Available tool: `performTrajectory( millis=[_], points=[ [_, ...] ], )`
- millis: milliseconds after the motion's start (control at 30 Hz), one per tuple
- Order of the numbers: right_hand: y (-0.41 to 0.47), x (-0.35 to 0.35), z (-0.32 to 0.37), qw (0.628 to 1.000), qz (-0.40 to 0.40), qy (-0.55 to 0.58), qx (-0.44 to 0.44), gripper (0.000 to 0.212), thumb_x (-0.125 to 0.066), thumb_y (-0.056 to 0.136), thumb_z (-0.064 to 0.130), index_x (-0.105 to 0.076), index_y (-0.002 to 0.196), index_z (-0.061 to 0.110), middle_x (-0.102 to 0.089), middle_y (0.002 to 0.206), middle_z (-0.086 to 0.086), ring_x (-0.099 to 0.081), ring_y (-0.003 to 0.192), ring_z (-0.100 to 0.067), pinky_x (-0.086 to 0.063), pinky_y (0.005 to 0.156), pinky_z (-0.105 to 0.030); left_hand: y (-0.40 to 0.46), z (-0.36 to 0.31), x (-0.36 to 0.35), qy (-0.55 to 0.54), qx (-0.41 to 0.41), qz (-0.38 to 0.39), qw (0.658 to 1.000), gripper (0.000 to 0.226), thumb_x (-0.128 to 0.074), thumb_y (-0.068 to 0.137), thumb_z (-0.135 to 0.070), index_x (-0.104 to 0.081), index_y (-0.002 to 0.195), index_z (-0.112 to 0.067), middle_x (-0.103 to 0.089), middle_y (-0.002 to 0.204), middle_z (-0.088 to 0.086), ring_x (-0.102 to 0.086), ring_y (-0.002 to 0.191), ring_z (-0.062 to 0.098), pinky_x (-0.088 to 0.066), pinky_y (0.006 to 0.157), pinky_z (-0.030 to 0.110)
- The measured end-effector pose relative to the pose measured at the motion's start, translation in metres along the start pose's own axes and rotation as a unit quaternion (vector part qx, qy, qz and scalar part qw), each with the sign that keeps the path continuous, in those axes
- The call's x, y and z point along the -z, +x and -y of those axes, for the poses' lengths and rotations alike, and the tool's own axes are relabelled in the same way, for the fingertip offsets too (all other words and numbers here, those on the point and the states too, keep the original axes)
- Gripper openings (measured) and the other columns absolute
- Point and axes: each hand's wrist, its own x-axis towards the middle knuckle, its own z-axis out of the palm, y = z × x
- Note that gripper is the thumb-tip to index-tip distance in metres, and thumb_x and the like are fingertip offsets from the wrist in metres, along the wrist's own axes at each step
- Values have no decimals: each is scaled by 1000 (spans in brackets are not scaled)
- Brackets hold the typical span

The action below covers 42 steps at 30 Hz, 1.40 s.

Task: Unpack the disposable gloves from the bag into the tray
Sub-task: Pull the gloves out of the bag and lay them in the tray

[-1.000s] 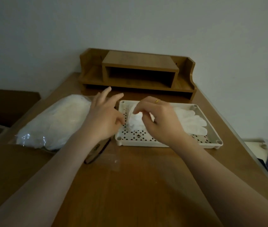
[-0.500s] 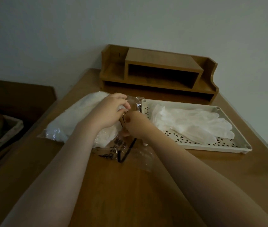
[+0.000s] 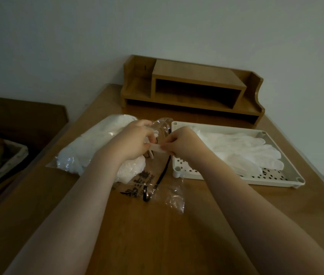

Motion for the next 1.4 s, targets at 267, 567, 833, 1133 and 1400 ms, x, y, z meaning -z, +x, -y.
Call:
performTrajectory(
  millis=[267,567,833,1133,1400],
  points=[
    [-20,32,-14,969,-11,243,-52,17,-47,95,2,-60,85,6,-56,83,-12,-55,72,-19,-50,71,-27,0,-2,-5,77,9,-28,997,34,-47,95,-10,-57,127,-14,-22,155,2,-18,142,20,-29,111,41],
    [-41,61,-41,803,-44,594,25,25,-31,96,5,-47,76,9,-62,90,-16,-69,89,-31,-55,81,-39,-2,-4,-10,123,18,-58,990,49,-49,94,-14,-41,142,-19,-17,157,6,-16,143,25,-28,109,40],
    [-50,77,-42,652,-132,747,16,30,-33,94,9,-51,70,8,-60,63,-6,-57,54,-16,-50,64,-27,-14,-44,-9,62,-13,-47,997,61,-68,80,-39,-44,135,-31,12,158,-3,14,144,21,-1,116,48],
    [-61,98,-65,577,-88,811,-39,36,-38,92,13,-63,66,8,-56,66,-2,-58,65,-12,-45,84,-22,-6,-115,-40,12,-132,-88,987,71,-63,88,-33,-27,147,-19,-16,156,-1,-14,142,17,-15,115,33],
    [-66,136,-110,669,-265,681,-134,16,-41,96,11,-57,94,6,-61,78,-5,-64,66,-15,-56,68,-29,2,-139,-27,-186,-44,-96,977,11,-61,89,-20,-62,100,-20,-60,93,-13,-59,80,8,-52,66,26]
  ],
)
